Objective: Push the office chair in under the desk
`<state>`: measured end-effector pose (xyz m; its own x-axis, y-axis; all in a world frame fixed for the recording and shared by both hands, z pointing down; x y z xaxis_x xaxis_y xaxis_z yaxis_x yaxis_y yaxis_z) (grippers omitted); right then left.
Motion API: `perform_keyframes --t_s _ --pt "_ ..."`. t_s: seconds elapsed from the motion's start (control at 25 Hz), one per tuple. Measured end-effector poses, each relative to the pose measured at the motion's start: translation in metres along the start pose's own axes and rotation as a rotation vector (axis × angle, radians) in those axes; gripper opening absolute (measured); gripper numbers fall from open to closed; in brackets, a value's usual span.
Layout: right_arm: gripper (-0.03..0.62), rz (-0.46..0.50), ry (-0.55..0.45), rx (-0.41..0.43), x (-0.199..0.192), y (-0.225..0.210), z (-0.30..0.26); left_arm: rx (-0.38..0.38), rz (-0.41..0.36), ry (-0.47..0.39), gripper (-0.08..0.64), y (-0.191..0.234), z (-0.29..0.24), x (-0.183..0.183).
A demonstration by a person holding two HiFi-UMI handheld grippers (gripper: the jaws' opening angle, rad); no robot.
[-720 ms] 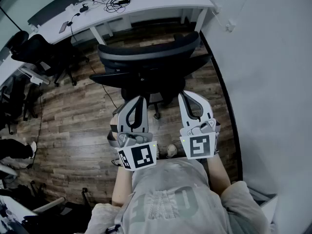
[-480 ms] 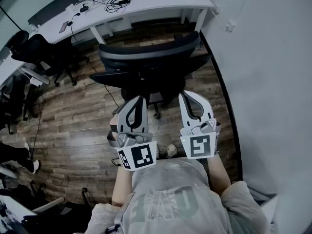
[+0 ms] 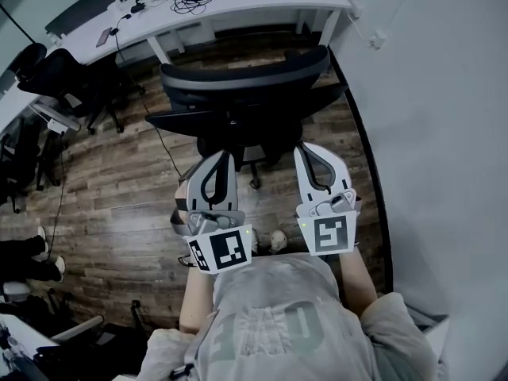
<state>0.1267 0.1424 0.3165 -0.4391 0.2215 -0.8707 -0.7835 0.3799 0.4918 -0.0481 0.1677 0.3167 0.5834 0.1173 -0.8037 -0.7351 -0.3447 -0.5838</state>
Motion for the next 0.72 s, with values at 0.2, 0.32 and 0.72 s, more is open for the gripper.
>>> perform_keyframes --t_s 0.2,0.32,0.72 --pt "0.021 0.009 -0.002 0.019 -0.001 -0.001 -0.004 0.005 0.005 -0.002 0.014 0.007 0.000 -0.004" --pt "0.021 -0.007 0.013 0.019 -0.003 -0.001 -0.005 0.010 0.014 -0.004 0.014 0.011 0.000 -0.007" --pt "0.021 0.017 0.052 0.003 0.004 0.021 -0.025 -0.026 0.021 -0.039 0.014 0.033 0.001 -0.027"
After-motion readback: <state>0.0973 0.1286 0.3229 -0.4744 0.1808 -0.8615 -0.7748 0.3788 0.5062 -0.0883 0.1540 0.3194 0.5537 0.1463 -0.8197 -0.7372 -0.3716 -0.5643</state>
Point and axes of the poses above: the fingertips, and each gripper's own axes: z backward along the fingers, y to its left, x out of its top, the point moved 7 cm from there along z, backward along the fingers, and after that the axes turned 8 degrees about -x, right-handed, at the moved point
